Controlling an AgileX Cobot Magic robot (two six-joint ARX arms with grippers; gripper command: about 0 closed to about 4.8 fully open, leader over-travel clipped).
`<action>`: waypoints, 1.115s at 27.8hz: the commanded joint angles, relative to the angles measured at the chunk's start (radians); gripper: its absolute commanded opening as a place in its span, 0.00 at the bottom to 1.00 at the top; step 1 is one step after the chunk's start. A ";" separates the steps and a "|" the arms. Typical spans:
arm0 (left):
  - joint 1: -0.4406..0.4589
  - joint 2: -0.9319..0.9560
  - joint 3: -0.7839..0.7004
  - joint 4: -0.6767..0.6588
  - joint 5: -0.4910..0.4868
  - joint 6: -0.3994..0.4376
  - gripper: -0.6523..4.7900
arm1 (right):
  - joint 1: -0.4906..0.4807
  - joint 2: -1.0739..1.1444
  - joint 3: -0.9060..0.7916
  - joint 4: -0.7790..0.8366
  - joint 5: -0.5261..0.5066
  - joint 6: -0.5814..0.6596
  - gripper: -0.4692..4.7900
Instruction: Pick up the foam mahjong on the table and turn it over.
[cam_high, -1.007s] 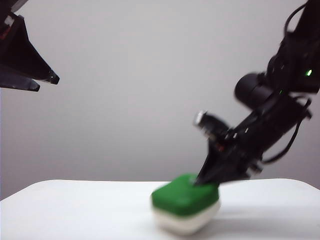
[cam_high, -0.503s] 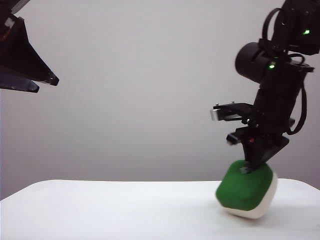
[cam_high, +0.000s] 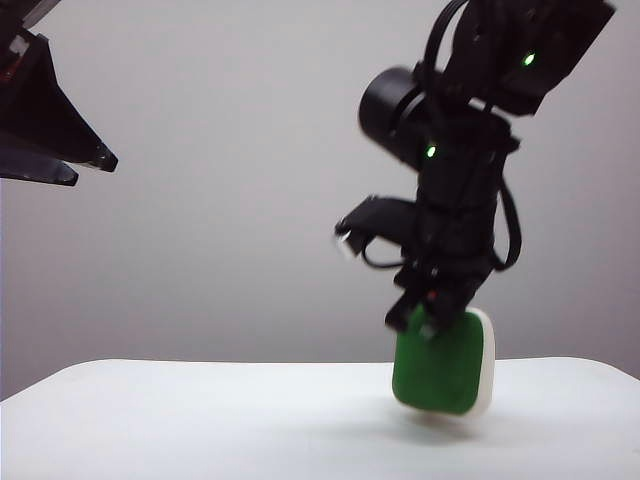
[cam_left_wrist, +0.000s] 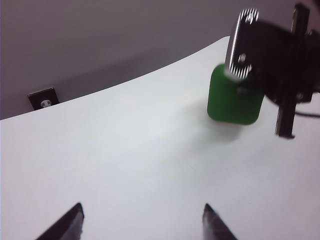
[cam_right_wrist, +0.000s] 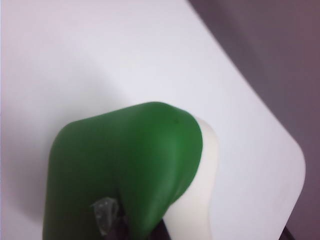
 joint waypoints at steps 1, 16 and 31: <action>-0.001 0.000 0.003 0.002 0.003 -0.021 0.68 | 0.029 0.042 0.002 0.008 0.079 0.002 0.08; -0.001 0.000 0.003 -0.002 0.003 -0.023 0.68 | 0.223 0.029 0.016 -0.019 -0.238 0.123 0.35; -0.001 0.000 0.003 -0.032 0.003 -0.023 0.68 | 0.206 -0.054 0.128 -0.109 -0.279 0.204 0.39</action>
